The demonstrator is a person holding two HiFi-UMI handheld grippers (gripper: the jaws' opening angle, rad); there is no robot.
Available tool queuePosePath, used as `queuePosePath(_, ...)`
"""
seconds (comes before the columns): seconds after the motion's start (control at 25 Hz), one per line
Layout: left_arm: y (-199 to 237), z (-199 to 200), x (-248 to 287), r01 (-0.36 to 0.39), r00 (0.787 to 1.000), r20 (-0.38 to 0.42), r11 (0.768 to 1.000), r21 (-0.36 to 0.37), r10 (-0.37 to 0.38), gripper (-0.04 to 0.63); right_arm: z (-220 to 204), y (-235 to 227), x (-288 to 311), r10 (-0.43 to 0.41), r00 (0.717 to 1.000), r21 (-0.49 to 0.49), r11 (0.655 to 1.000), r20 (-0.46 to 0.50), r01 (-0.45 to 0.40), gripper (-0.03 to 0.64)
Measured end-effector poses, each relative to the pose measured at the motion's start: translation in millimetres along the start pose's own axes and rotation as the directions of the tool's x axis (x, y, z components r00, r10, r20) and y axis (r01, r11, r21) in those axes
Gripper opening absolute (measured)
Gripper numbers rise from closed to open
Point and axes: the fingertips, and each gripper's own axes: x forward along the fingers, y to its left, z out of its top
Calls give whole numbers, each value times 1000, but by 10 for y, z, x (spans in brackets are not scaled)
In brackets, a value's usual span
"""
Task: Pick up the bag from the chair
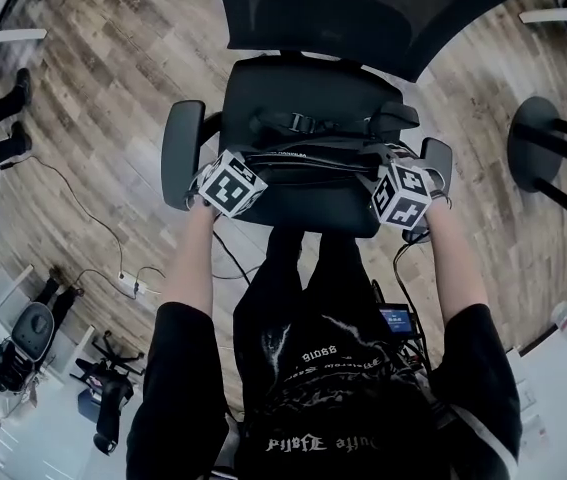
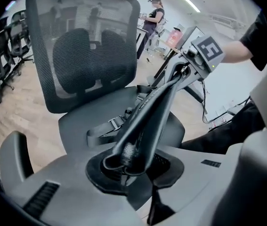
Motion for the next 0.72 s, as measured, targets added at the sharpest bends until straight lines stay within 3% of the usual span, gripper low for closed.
queuePosePath(0.08,-31,-8,9,-8,1000,13,1000,-14,8,71,7,-3,-11,1,1000,21,1000,-2,-1,45)
queuePosePath(0.4,-193,-90,-75,-4,1000,27,988,-156,8,55,9,98,-87,-8,1000,117,993,5,8,37)
queuePosePath(0.72,-431,-125,-275,-37,998,50,989,-146,44,52,46,371,-330,-37,999,186,982,5,35,37)
